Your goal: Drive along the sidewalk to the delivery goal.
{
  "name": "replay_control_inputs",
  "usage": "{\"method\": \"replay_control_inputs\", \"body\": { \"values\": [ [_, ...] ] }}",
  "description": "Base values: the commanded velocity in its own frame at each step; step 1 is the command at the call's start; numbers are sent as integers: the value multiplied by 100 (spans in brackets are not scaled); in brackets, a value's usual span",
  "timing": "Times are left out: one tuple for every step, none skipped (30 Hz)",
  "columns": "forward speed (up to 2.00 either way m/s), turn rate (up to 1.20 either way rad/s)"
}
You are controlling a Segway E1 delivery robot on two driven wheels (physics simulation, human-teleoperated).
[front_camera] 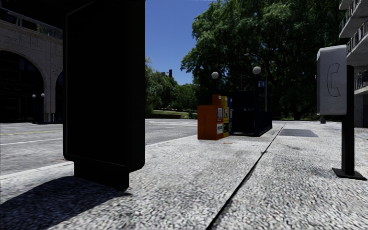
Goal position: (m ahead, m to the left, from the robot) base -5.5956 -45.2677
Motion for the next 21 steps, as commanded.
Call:
{"method": "replay_control_inputs", "body": {
  "values": [
    [124, -71],
    [125, -71],
    [125, -71],
    [125, -71],
    [125, -72],
    [125, -72],
    [125, -72],
    [125, -72],
    [125, -72],
    [125, -71],
    [125, -53],
    [125, -53],
    [125, 0],
    [125, 0],
    [125, 0],
    [125, 0],
    [125, 0],
    [125, 0],
    [125, 0],
    [125, 0],
    [125, 0]
  ]
}}
